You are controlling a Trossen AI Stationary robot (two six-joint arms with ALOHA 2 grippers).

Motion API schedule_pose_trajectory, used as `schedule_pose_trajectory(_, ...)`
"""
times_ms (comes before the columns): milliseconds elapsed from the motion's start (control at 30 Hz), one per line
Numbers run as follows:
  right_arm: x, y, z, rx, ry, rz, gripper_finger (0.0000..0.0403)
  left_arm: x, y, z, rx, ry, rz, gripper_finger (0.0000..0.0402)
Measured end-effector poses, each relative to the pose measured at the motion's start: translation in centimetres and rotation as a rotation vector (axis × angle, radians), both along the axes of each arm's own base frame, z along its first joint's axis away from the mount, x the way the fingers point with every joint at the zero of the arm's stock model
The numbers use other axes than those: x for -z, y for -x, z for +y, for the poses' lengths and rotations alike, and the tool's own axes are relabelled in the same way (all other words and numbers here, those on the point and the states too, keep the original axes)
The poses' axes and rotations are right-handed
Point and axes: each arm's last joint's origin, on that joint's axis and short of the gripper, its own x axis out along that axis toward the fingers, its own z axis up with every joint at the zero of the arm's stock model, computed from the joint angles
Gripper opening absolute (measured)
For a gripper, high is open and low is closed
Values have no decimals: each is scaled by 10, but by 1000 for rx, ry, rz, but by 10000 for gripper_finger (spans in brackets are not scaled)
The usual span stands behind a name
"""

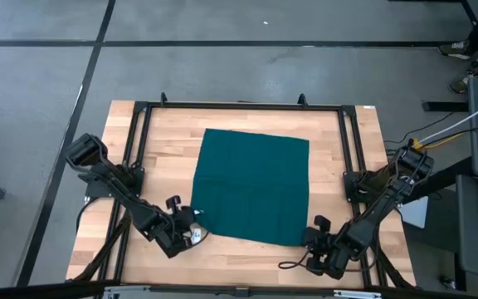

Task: Fold microfiber towels
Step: Fold the green towel

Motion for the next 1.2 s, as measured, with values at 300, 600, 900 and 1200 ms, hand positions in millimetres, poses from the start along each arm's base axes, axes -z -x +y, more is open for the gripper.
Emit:
schedule_pose_trajectory(300, -25, 4, -27, 136, 100, -60, 1, -8, -5, 24, -140, -40, -7, 2)
schedule_pose_trajectory(600, -39, -6, -54, 199, 211, -97, 0, -28, -11, 55, -285, -112, -120, 2)
schedule_pose_trajectory(900, -59, -1, -84, 295, 334, -126, 0, -53, -5, 102, -418, -202, -111, 2)
schedule_pose_trajectory(1200, -59, -10, -110, 372, 489, -125, 0, -48, -26, 139, -473, -213, -173, 2)
